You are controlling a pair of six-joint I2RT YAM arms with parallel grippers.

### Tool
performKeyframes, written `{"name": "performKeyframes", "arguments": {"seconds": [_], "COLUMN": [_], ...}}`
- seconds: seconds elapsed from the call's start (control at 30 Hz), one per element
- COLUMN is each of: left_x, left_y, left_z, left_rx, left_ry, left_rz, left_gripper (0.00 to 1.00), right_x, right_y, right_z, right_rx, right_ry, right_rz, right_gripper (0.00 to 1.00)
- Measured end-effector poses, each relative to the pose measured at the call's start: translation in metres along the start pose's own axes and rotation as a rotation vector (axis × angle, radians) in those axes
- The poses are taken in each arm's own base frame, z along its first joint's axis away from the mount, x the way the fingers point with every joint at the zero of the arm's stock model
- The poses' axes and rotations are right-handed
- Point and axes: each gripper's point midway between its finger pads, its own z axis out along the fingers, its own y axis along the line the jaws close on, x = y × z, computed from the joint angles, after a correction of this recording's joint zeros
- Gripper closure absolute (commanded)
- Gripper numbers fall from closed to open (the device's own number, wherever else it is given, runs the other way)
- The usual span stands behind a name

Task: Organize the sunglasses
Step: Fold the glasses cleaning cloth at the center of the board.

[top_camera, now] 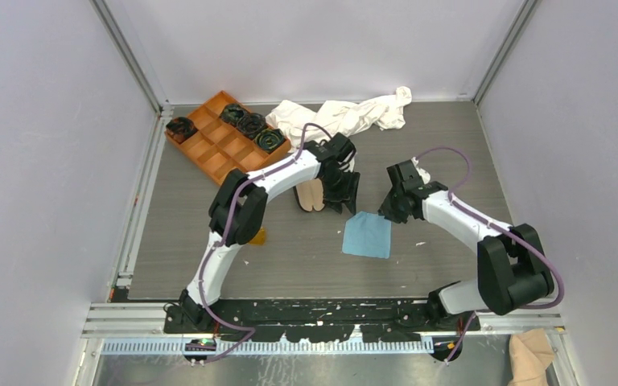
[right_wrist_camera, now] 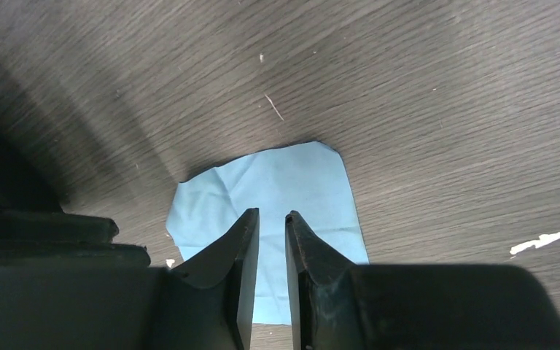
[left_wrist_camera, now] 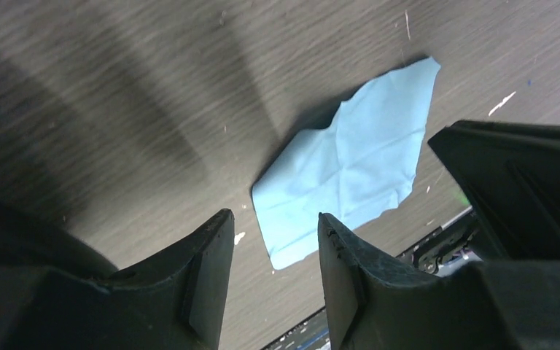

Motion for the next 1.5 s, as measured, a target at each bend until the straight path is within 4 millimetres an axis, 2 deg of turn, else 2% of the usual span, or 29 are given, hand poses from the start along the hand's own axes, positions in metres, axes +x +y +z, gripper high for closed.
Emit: {"name": "performKeyframes", "arguments": {"seconds": [0.1,0.17,0.23,0.4,0.6,0.8,0.9,1.2,1.5], "left_x": [-0.006,-0.01,-0.014,-0.02,-0.014,-0.014,-0.014,-0.015,-0.01], "left_y": [0.0,0.0,0.001,0.003,0.001,-0.011,-0.015,-0.023,-0.035], "left_z": [0.007,0.011,0.015,0.026,0.036,0.036,0.035,0.035,0.03], "left_rx": [-0.004,-0.007,-0.011,-0.014,0.018,0.082,0.102,0.145,0.283], "left_ry": [-0.002,-0.006,-0.012,-0.01,0.026,0.034,0.036,0.04,0.072], "left_rz": [0.009,0.019,0.028,0.029,0.013,0.001,0.004,-0.008,-0.075], "left_gripper": [0.56,0.66,0.69,0.71,0.73,0.74,0.79,0.81,0.78], "right_x": [0.002,0.001,0.001,-0.002,-0.006,0.002,0.005,-0.004,-0.009], "right_y": [-0.001,0.0,-0.002,-0.012,-0.02,-0.031,-0.036,-0.035,-0.035], "right_z": [0.003,0.001,-0.002,-0.004,0.004,0.025,0.031,0.036,0.037], "right_rx": [0.005,-0.003,-0.008,0.008,0.038,0.096,0.114,0.116,0.111], "right_ry": [0.009,0.001,-0.008,-0.017,-0.009,0.042,0.059,0.037,0.026], "right_rz": [-0.007,-0.007,-0.007,0.001,0.003,-0.015,-0.021,-0.027,-0.017], "right_gripper": [0.74,0.75,0.77,0.8,0.81,0.81,0.8,0.79,0.79]}}
